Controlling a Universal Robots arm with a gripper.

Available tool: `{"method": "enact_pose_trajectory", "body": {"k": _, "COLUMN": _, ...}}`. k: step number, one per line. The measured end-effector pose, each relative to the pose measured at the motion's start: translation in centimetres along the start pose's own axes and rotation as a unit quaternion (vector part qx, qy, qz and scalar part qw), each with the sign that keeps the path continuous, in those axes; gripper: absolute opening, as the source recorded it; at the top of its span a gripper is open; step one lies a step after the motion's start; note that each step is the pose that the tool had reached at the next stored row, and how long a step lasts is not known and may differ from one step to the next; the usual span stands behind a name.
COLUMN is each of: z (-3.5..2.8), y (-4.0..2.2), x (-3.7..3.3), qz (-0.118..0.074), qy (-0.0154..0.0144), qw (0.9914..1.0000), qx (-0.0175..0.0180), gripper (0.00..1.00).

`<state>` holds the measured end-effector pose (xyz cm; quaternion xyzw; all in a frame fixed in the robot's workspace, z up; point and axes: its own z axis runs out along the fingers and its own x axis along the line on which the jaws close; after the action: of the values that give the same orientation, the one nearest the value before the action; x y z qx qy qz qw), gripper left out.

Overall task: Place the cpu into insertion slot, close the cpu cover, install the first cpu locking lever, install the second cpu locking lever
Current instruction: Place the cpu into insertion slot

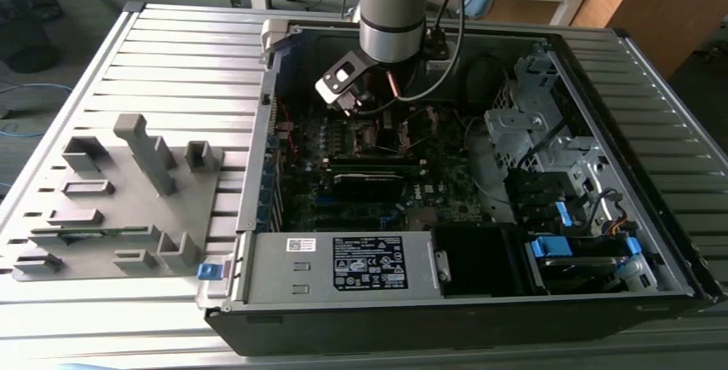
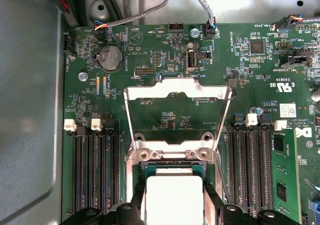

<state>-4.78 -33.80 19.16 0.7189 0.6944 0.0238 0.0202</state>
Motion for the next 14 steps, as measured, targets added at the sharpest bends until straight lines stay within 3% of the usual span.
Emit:
{"method": "enact_pose_trajectory", "body": {"k": 2, "z": 0.03, "y": 0.0, "x": 0.01, "qz": 0.0, "qy": 0.0003, "qw": 1.0, "qx": -0.0001, "gripper": 0.55}}
{"method": "enact_pose_trajectory", "body": {"k": 3, "z": 0.02, "y": 0.0, "x": 0.01, "qz": 0.0, "qy": 0.0001, "qw": 1.0, "qx": -0.0001, "gripper": 0.62}}
{"method": "enact_pose_trajectory", "body": {"k": 7, "z": -0.03, "y": 0.0, "x": -0.01, "qz": 0.0, "qy": -0.0003, "qw": 1.0, "qx": 0.0002, "gripper": 0.62}}
{"method": "enact_pose_trajectory", "body": {"k": 14, "z": -0.87, "y": 0.05, "x": 0.0, "qz": 0.0, "qy": -0.0002, "qw": 1.0, "qx": 0.0001, "gripper": 0.62}}
